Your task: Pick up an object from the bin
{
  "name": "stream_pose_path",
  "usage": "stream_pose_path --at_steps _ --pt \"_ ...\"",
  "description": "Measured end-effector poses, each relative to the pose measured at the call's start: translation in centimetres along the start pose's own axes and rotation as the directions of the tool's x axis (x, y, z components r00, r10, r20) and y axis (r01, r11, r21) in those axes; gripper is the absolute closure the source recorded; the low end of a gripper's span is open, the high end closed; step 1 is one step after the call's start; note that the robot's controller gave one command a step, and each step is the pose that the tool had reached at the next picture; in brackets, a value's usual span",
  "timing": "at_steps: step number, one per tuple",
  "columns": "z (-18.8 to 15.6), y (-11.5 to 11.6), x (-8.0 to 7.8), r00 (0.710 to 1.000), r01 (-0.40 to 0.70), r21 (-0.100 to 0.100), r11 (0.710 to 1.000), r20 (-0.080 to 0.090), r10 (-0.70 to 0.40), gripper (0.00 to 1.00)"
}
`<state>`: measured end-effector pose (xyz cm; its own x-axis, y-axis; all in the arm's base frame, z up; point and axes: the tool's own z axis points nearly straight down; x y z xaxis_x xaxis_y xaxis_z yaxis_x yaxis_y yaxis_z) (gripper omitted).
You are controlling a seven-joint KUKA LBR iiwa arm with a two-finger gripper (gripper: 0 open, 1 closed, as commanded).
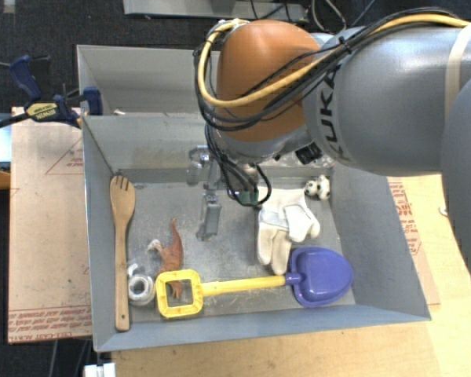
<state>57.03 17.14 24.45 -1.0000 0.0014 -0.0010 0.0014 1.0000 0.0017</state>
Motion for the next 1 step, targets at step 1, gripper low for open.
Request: stream_pose_path --at_steps 1 --pt "0.0 0.0 0.0 1.0 0.0 0.0 1.0 0.0 0.0 0.0"
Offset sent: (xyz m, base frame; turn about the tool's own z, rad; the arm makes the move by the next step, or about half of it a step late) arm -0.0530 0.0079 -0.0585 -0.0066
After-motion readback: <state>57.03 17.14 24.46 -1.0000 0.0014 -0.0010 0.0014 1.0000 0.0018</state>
